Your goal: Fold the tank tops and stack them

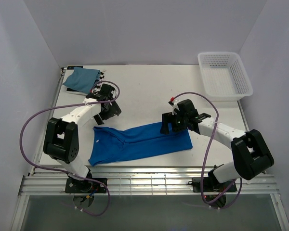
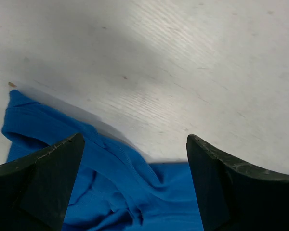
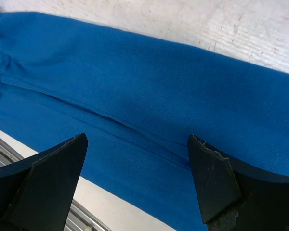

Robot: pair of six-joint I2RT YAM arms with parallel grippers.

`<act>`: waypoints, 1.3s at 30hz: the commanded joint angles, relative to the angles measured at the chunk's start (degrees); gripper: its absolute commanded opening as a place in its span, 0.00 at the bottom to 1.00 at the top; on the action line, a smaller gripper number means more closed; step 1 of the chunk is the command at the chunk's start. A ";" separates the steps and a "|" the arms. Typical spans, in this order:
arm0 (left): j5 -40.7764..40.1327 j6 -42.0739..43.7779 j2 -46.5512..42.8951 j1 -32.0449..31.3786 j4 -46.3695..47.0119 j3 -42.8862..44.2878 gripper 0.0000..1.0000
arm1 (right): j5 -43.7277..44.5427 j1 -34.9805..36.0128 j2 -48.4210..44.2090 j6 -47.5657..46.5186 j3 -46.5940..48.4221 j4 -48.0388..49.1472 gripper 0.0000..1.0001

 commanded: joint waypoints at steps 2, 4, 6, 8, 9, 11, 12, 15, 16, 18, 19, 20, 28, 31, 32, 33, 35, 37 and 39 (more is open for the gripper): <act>-4.84 -0.30 0.40 1.40 -0.84 -3.83 0.98 | -0.67 0.02 3.22 2.30 0.30 2.94 0.90; -5.37 -1.78 1.01 2.63 -0.49 -5.42 0.98 | -1.02 -0.07 3.93 2.83 -1.11 3.38 0.90; -5.29 -2.50 1.10 3.59 0.48 -8.15 0.98 | -1.29 0.02 4.89 3.36 -1.90 3.56 0.90; -4.94 -3.46 1.01 3.95 0.48 -9.90 0.98 | -0.59 0.02 5.16 3.54 -2.96 2.95 0.90; -5.02 -3.90 0.84 4.04 0.40 -12.00 0.98 | 0.11 0.02 5.16 3.62 -3.31 2.77 0.90; -5.02 -5.74 -0.56 4.21 -0.04 -14.12 0.98 | 1.52 -0.07 4.90 3.80 -3.92 2.33 0.90; -5.02 -6.36 -1.27 4.21 -0.13 -16.39 0.98 | 1.87 0.02 4.90 3.80 -4.01 2.24 0.90; -5.37 -8.12 -2.77 4.39 0.31 -18.78 0.98 | 2.23 0.02 5.33 4.15 -4.19 2.33 0.90; -5.46 -8.30 -2.77 4.48 0.48 -19.05 0.98 | 2.23 0.02 5.60 4.24 -4.02 2.33 0.90; -5.29 -8.13 -1.98 4.48 0.57 -18.09 0.98 | 2.58 -0.07 6.56 4.06 -3.23 2.33 0.90; -5.20 -8.12 -1.63 4.48 1.35 -16.95 0.98 | 2.75 -0.07 6.83 4.15 -2.88 2.24 0.90; -5.02 -7.95 -1.19 4.48 1.97 -16.51 0.98 | 3.10 -0.16 7.44 4.06 -2.52 2.33 0.90; -1.25 -5.93 10.91 4.48 8.22 -8.17 0.98 | 2.40 -4.73 9.56 5.20 -3.83 4.18 0.90; 0.15 -5.23 18.02 4.48 8.31 -0.70 0.98 | 2.58 -5.08 6.41 6.60 -7.86 5.23 0.90; 0.86 -5.14 19.98 4.48 8.48 3.67 0.98 | 2.15 -4.99 5.43 7.39 -9.10 5.93 0.90; 1.39 -5.14 22.00 4.48 8.39 5.89 0.98 | 1.62 -5.08 4.29 8.45 -10.59 6.80 0.90; 3.15 -5.14 28.15 4.48 7.96 10.54 0.98 | 0.83 -4.99 0.25 13.53 -16.21 8.47 0.90; 4.99 -5.05 32.11 4.48 6.73 18.62 0.98 | 1.08 -3.77 -4.65 17.84 -20.52 12.78 0.90; 8.15 -4.00 38.26 4.22 6.03 27.65 0.98 | 1.70 -0.62 -7.22 23.99 -25.10 15.41 0.90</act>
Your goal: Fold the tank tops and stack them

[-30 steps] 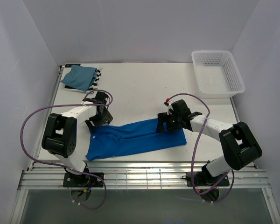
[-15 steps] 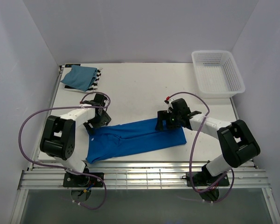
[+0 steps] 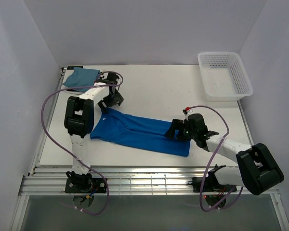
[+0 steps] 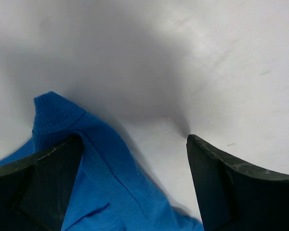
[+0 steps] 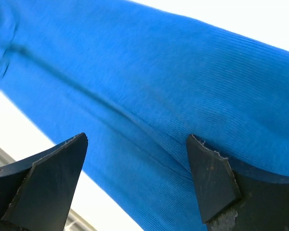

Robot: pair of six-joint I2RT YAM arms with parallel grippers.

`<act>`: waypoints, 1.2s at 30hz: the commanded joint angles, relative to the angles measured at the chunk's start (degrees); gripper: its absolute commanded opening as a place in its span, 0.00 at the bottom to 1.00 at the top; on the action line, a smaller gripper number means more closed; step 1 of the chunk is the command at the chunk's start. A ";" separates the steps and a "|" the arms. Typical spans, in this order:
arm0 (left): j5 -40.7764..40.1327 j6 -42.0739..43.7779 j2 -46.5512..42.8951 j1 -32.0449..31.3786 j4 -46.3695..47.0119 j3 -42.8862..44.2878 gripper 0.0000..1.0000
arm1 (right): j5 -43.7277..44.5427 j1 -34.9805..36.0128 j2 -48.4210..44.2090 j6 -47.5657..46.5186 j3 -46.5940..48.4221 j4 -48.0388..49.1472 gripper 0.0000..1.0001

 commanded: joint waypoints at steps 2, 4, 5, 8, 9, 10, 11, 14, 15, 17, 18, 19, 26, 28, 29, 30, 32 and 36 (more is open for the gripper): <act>12.82 0.07 15.85 -0.53 7.90 13.43 0.98 | 0.63 6.20 -3.46 14.78 -9.09 -0.81 0.90; 12.65 0.52 22.01 -1.67 6.32 23.68 0.98 | 0.54 10.59 -3.46 17.97 -9.62 0.94 0.90; 12.65 0.95 24.20 -2.02 6.05 27.23 0.98 | 0.28 12.44 -3.20 19.90 -9.63 1.74 0.90; 13.35 0.78 32.73 -3.17 4.64 40.07 0.98 | -0.16 19.31 -0.39 20.62 -7.78 2.81 0.90; 15.27 -0.52 35.97 -3.34 4.64 42.27 0.98 | -0.08 22.01 0.40 20.53 -5.61 2.37 0.90; 15.55 -1.15 37.39 -3.43 4.99 45.86 0.98 | -0.08 23.25 1.89 20.70 -4.45 2.36 0.90; 16.16 -1.76 38.45 -3.60 5.43 46.77 0.98 | -0.25 25.96 2.68 21.05 -3.48 2.80 0.90; 18.98 -4.31 39.61 -4.13 8.59 46.09 0.98 | -1.57 30.28 7.34 21.76 1.08 4.03 0.90; 18.80 -4.75 39.52 -4.48 10.51 45.64 0.98 | -1.83 31.17 9.87 21.50 3.88 3.94 0.90; 18.80 -5.46 39.60 -5.53 12.37 45.72 0.98 | -2.97 32.57 11.82 20.89 6.36 3.60 0.90; 18.89 -5.63 39.78 -5.71 13.77 46.07 0.98 | -2.80 32.93 12.35 20.53 8.37 2.81 0.90; 19.76 -6.24 39.87 -5.98 14.57 46.51 0.98 | -1.58 33.19 12.10 19.83 9.17 2.02 0.90; 22.67 -7.83 37.07 -7.12 19.32 48.98 0.98 | 3.08 33.28 5.42 17.38 13.92 -2.20 0.90; 22.84 -7.31 33.91 -7.21 19.49 49.50 0.98 | 4.92 33.29 2.01 16.75 14.02 -4.57 0.90; 23.11 -6.26 32.59 -7.21 19.41 49.68 0.98 | 5.37 33.28 0.68 15.62 13.84 -5.02 0.90; 23.54 -5.81 29.36 -7.30 19.41 49.59 0.98 | 5.81 33.28 -2.03 15.09 13.67 -5.54 0.90; 24.42 -4.41 25.39 -8.00 19.41 48.10 0.98 | 6.78 33.37 -4.94 13.68 13.40 -7.74 0.90; 25.92 -0.81 16.59 -10.11 20.02 45.11 0.98 | 8.97 33.37 -13.71 12.36 9.73 -11.87 0.90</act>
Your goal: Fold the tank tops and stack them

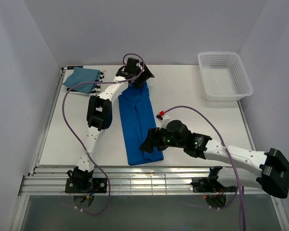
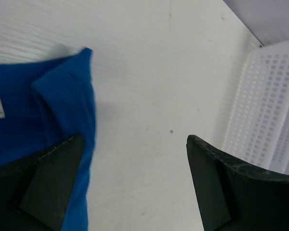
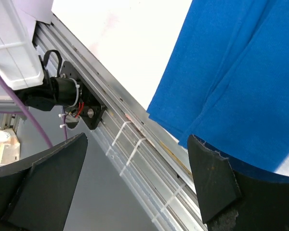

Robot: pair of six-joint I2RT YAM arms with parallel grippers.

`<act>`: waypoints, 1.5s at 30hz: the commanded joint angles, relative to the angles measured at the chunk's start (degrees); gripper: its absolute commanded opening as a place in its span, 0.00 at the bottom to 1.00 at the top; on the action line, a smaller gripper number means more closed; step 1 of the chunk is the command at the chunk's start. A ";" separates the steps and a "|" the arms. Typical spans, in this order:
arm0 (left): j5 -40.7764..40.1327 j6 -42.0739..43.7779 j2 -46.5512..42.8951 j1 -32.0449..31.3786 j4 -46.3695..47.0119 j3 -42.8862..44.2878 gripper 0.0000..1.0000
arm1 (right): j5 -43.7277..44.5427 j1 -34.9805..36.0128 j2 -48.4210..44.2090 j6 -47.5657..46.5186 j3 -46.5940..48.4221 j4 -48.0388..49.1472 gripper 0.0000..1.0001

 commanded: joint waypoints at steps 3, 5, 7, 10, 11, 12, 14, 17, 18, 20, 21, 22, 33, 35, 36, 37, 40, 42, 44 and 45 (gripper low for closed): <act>5.62 4.95 -18.44 -3.03 -0.85 -2.01 0.98 | 3.87 0.26 -10.84 -1.94 -4.30 -7.40 0.90; 6.16 5.39 -21.62 -3.29 -1.73 -6.39 0.98 | 5.09 0.17 -14.19 -1.94 -5.10 -11.16 0.90; 5.12 6.97 -25.31 -3.73 -5.15 -10.00 0.98 | 9.28 0.26 -18.68 -2.28 -5.98 -14.78 0.90; -0.49 8.73 -35.14 -6.88 -10.69 -20.71 0.98 | 11.86 0.08 -23.08 -1.32 -8.34 -19.62 0.90; -2.35 8.65 -41.96 -7.77 -11.48 -24.66 0.98 | 12.13 0.08 -23.69 -0.80 -9.05 -20.15 0.90; -3.76 8.39 -45.77 -8.65 -12.10 -34.18 0.98 | 12.30 0.00 -24.83 -0.27 -9.84 -20.59 0.90; -6.57 4.29 -58.46 -11.10 -12.02 -45.47 0.98 | 12.13 -0.35 -25.54 0.00 -11.69 -20.59 0.90; -6.59 -3.36 -70.64 -14.53 -11.14 -67.98 0.98 | 12.74 -0.71 -25.72 -0.35 -12.75 -20.51 0.90; -6.59 -5.13 -77.20 -15.50 -11.05 -77.25 0.98 | 12.92 -0.88 -24.94 -0.44 -12.75 -20.51 0.90; -4.31 -7.16 -82.43 -17.09 -11.75 -84.78 0.98 | 12.48 -1.32 -23.36 -0.79 -12.58 -20.42 0.90; -2.39 -10.13 -86.81 -17.53 -13.75 -87.95 0.98 | 12.31 -1.32 -21.44 -1.14 -12.58 -20.33 0.90; -1.32 -11.73 -88.85 -18.06 -14.56 -93.55 0.98 | 12.13 -1.76 -20.37 -1.32 -12.49 -20.24 0.90; 1.33 -19.04 -94.86 -22.54 -14.75 -104.86 0.98 | 6.95 -3.43 -9.65 -2.11 -13.01 -11.74 0.93; 1.85 -17.64 -90.48 -22.54 -13.87 -104.24 0.96 | 6.86 -3.87 -8.76 -1.68 -13.45 -10.58 0.94; 1.94 -17.28 -89.06 -22.63 -13.08 -103.89 0.94 | 6.94 -4.05 -7.63 -1.50 -13.45 -9.88 0.95; 1.59 -17.02 -87.74 -22.72 -12.90 -103.98 0.91 | 6.94 -4.13 -7.01 -1.41 -13.45 -9.61 0.96; 0.27 -16.67 -84.04 -22.63 -12.11 -104.42 0.84 | 6.68 -4.40 -4.37 -1.06 -13.63 -8.04 1.00; 0.27 -16.05 -82.73 -22.72 -10.70 -104.77 0.84 | 4.14 -4.40 -2.71 -0.88 -13.98 -7.06 0.93; 0.53 -15.70 -82.11 -22.72 -9.21 -105.03 0.82 | 3.34 -4.40 -1.82 -0.62 -14.59 -6.01 0.85; 0.97 -15.61 -81.84 -22.72 -7.90 -105.12 0.81 | 2.99 -4.40 -0.95 -0.36 -14.86 -5.48 0.82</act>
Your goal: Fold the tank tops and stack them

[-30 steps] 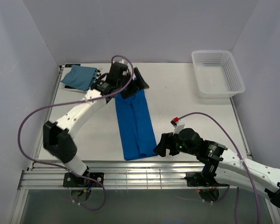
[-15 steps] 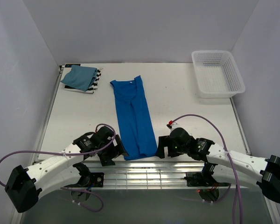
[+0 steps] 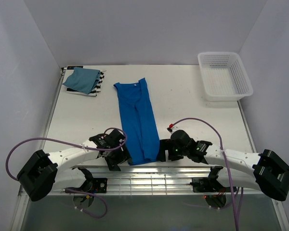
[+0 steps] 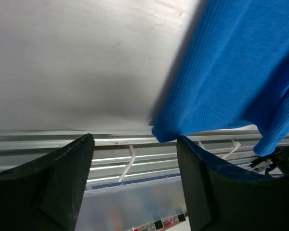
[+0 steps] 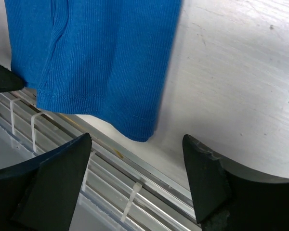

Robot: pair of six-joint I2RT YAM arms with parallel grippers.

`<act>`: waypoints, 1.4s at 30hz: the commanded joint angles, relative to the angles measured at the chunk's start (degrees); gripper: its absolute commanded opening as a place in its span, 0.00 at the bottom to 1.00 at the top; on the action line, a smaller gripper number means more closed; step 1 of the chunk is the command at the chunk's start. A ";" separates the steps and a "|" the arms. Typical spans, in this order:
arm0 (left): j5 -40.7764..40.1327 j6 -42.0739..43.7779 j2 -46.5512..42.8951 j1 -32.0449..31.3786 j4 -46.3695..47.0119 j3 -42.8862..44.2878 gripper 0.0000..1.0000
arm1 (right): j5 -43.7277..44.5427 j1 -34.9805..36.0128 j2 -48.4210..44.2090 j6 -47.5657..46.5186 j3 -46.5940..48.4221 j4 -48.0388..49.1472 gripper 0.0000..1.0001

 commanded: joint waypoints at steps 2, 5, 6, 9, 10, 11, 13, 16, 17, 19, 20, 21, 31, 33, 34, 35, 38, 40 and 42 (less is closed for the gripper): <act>-0.23 -0.03 0.65 -0.25 4.97 -0.38 0.78 | -3.13 -0.29 2.63 1.00 -1.77 4.34 0.71; 0.56 0.06 1.79 -0.34 7.95 -1.70 0.75 | -4.10 -0.29 4.64 1.18 -1.68 4.78 0.61; 0.56 0.15 2.23 -0.34 8.39 -1.88 0.73 | -4.36 -0.29 5.00 1.27 -1.60 4.96 0.59; 0.74 0.50 4.43 -0.43 10.24 -1.70 0.61 | -4.63 -0.20 5.53 1.79 -1.77 5.57 0.48; 0.74 0.67 5.13 -0.34 10.42 -1.53 0.56 | -4.37 -0.29 5.53 1.97 -1.86 5.57 0.45; 0.65 1.11 6.35 -0.43 10.68 -1.18 0.45 | -4.28 -0.20 5.44 2.14 -1.95 5.57 0.37; 0.56 1.20 7.24 -0.34 11.03 -1.00 0.29 | -3.40 -0.29 5.27 2.41 -2.12 5.57 0.29; 1.18 1.73 7.77 -0.43 12.70 -1.09 0.00 | -2.43 -0.29 4.74 2.50 -2.04 5.49 0.19; 1.09 1.82 7.68 -0.34 12.79 -1.00 0.00 | -2.52 -0.29 4.48 2.24 -1.86 5.49 0.12; 0.74 1.82 6.72 -0.43 12.88 -0.83 0.00 | -2.43 -0.29 4.21 1.44 -1.42 5.40 0.08; 0.83 1.82 6.11 -0.43 12.88 -0.91 0.00 | -2.52 -0.20 3.95 1.35 -0.98 5.40 0.08; 0.74 1.56 4.45 -0.43 12.97 -0.91 0.00 | -2.52 -0.29 3.43 1.27 -0.55 5.22 0.08; -6.53 1.02 -0.58 -0.16 6.13 6.19 0.00 | 5.38 -0.29 -2.38 -2.76 8.06 -0.58 0.08; -8.04 1.99 0.91 -0.08 3.31 10.24 0.00 | 6.18 -0.64 -1.86 -4.09 10.08 -1.71 0.08; -8.14 2.34 1.35 0.19 2.78 11.47 0.00 | 6.09 -1.08 -1.33 -4.70 12.44 -2.07 0.08; -8.14 2.87 2.05 0.36 2.51 13.65 0.00 | 6.01 -1.34 0.24 -6.10 13.60 -2.42 0.08; -11.46 3.57 2.85 1.59 1.38 16.83 0.00 | 5.65 -3.01 4.10 -8.22 17.99 -2.60 0.08; -12.61 4.01 3.64 3.69 0.41 19.73 0.00 | 4.95 -5.63 6.05 -8.93 20.19 -2.60 0.08; -13.24 5.59 4.69 5.89 0.40 21.57 0.00 | 4.25 -7.58 8.69 -10.15 23.71 -2.34 0.08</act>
